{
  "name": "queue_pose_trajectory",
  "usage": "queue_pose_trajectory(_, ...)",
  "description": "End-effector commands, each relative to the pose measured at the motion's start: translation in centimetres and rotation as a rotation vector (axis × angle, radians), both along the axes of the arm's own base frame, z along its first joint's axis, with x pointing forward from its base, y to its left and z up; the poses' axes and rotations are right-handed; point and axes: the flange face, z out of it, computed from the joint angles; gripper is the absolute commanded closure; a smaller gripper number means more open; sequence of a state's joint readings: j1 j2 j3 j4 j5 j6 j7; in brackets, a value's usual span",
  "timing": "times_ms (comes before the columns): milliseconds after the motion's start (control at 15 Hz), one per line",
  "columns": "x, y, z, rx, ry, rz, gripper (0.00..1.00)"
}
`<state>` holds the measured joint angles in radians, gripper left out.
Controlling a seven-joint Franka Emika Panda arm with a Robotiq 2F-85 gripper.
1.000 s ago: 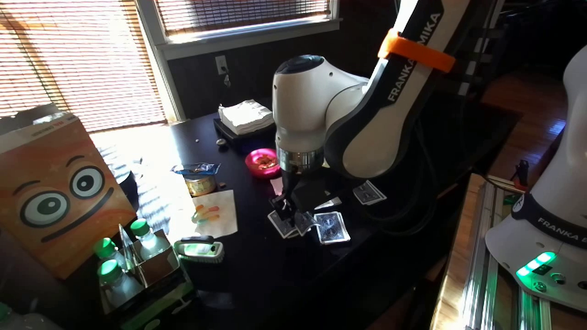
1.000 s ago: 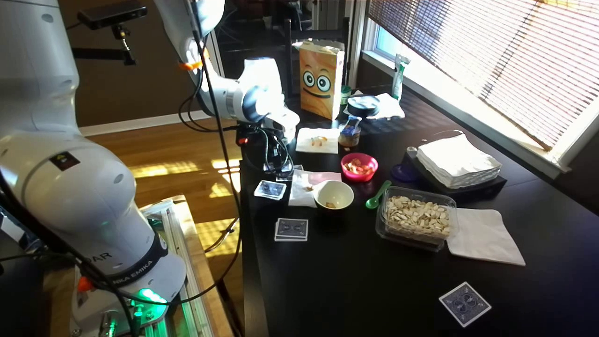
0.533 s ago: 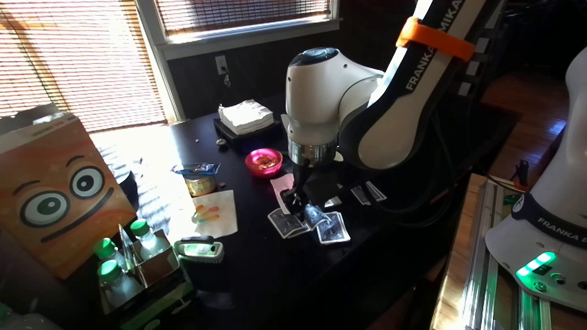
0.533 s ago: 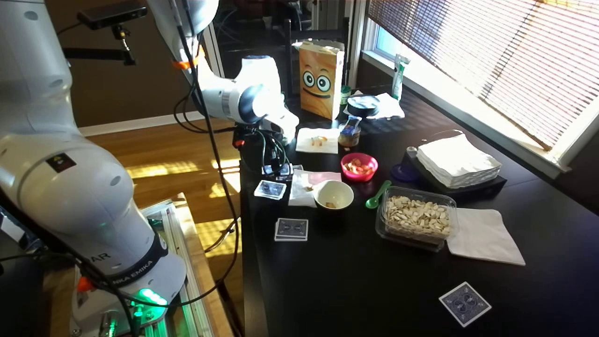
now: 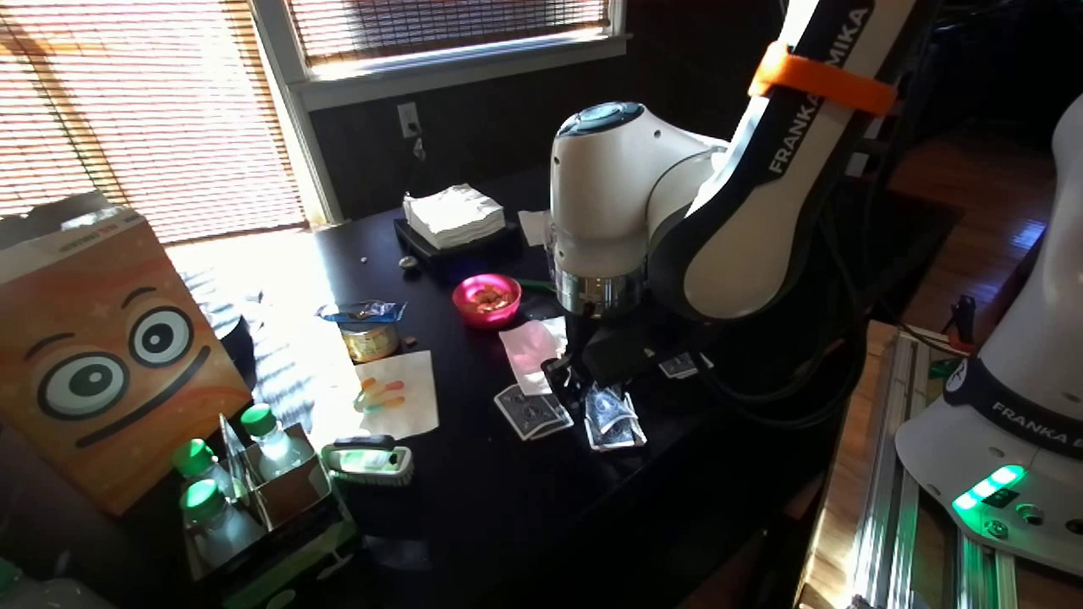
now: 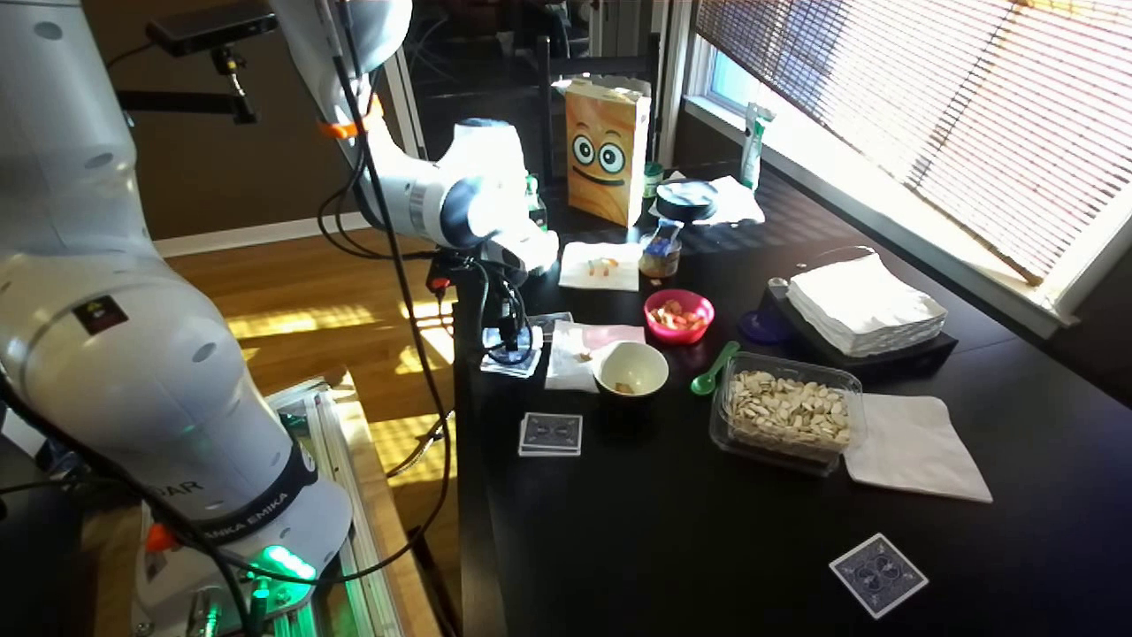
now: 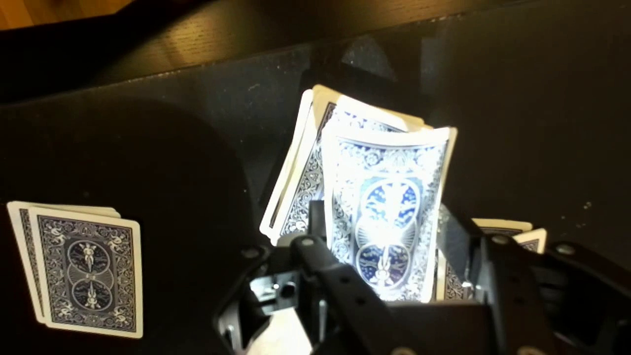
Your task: Pick up one card from the left pile of cards, put it on the pile in the middle, pick up the middle pile of cards and put them on the cards on the right
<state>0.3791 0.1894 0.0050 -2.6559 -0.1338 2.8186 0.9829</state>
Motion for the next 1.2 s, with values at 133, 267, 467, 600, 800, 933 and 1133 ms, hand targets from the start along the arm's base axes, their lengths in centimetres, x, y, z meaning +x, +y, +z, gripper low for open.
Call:
queue_pose_trajectory(133, -1.0, 0.0, -0.5, 0.028, 0.004, -0.112, 0.4)
queue_pose_trajectory(267, -1.0, -0.1, -0.7, 0.032, 0.004, -0.148, 0.36)
queue_pose_trajectory(467, -0.8, -0.5, -1.1, 0.024, 0.004, -0.198, 0.35)
queue_pose_trajectory(600, -0.8, -0.8, -1.4, 0.017, 0.009, -0.225, 0.35)
queue_pose_trajectory(800, -0.6, -1.6, -2.1, 0.018, 0.011, -0.265, 0.33)
queue_pose_trajectory(933, -0.4, -1.9, -2.6, 0.02, 0.008, -0.276, 0.23)
queue_pose_trajectory(1133, -0.3, -2.1, -2.9, 0.027, 0.003, -0.283, 0.0)
